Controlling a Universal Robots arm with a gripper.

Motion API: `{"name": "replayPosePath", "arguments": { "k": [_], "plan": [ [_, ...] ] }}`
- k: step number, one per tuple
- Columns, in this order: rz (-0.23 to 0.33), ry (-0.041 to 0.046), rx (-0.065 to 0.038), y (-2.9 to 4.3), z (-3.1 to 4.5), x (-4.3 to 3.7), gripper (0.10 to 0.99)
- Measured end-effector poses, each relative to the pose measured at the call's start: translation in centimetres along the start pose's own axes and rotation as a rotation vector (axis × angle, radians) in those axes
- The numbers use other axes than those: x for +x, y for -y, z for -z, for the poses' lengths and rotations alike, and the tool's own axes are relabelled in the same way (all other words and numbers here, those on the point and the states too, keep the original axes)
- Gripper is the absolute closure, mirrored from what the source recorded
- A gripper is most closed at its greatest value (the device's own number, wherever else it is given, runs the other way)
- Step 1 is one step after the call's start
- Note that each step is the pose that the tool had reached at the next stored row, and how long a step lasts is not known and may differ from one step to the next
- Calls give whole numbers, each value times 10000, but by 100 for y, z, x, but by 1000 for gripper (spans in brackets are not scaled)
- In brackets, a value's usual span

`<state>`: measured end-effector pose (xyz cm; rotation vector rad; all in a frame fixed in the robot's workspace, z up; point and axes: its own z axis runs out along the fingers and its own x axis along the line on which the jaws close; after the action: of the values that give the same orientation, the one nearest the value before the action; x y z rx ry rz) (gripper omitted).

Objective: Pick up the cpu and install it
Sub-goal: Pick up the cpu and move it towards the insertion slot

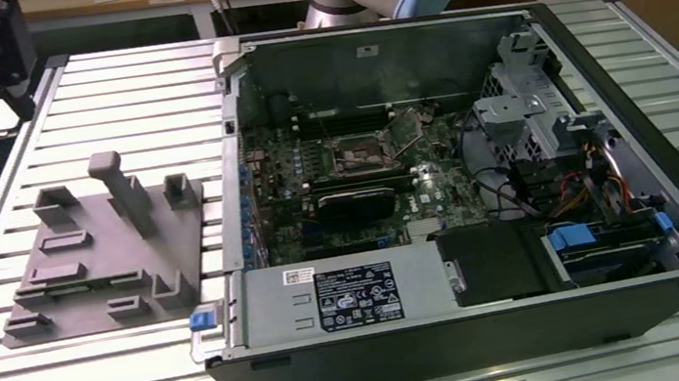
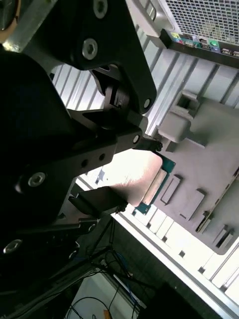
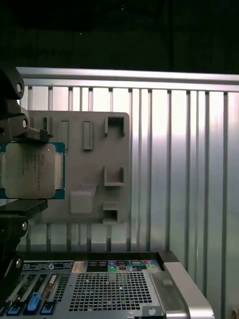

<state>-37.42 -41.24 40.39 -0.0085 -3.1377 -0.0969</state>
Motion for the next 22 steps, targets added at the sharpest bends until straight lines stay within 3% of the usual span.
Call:
{"name": "replayPosePath", "arguments": {
  "k": [17,22],
  "plan": [
    [1,0,0,-3,2,-601,545],
    [-1,0,1,-4,2,-745,545]
  ]
}}
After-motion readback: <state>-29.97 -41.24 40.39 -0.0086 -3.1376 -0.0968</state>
